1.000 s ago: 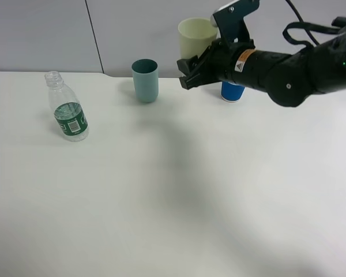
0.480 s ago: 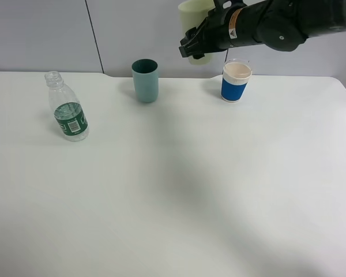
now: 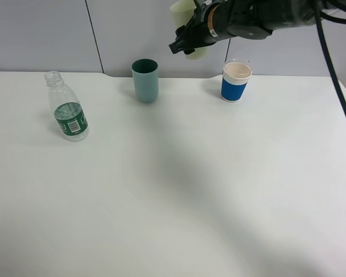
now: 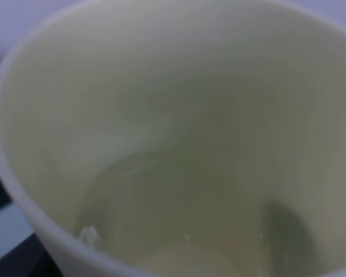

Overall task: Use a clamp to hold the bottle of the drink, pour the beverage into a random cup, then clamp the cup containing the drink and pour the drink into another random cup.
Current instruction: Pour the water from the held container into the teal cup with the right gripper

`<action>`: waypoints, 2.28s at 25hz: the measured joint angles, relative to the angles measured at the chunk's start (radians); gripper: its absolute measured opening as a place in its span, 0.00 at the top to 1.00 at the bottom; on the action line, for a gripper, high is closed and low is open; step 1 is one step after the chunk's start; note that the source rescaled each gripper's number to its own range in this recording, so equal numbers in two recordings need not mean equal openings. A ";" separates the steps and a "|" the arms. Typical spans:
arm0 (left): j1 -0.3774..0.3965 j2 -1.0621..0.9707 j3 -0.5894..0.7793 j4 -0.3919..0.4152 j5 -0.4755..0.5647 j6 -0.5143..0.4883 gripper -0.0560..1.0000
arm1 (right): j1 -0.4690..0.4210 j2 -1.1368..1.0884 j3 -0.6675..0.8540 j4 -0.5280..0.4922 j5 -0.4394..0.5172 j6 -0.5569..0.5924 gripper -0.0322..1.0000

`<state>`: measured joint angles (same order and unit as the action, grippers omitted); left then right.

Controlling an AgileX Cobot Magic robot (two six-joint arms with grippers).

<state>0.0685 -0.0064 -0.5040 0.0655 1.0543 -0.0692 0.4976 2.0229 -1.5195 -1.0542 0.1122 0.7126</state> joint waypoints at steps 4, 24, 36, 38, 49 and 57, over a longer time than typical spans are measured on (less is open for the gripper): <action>0.000 0.000 0.000 0.000 0.000 0.000 0.00 | 0.033 0.052 -0.069 -0.017 0.034 0.000 0.96; 0.000 0.000 0.000 0.000 0.000 0.000 0.00 | 0.110 0.208 -0.273 -0.094 0.205 -0.127 0.96; 0.000 0.000 0.000 0.000 0.000 0.000 0.00 | 0.113 0.208 -0.274 -0.110 0.281 -0.337 0.96; 0.000 0.000 0.000 0.000 0.000 0.000 0.00 | 0.113 0.208 -0.274 -0.112 0.298 -0.366 0.96; 0.000 0.000 0.000 0.000 0.000 0.000 0.00 | 0.113 0.208 -0.274 -0.113 0.313 -0.510 0.96; 0.000 0.000 0.000 0.000 0.000 0.000 0.00 | 0.134 0.208 -0.275 -0.178 0.294 -0.554 0.96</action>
<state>0.0685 -0.0064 -0.5040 0.0655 1.0543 -0.0692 0.6312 2.2310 -1.7946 -1.2325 0.4065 0.1587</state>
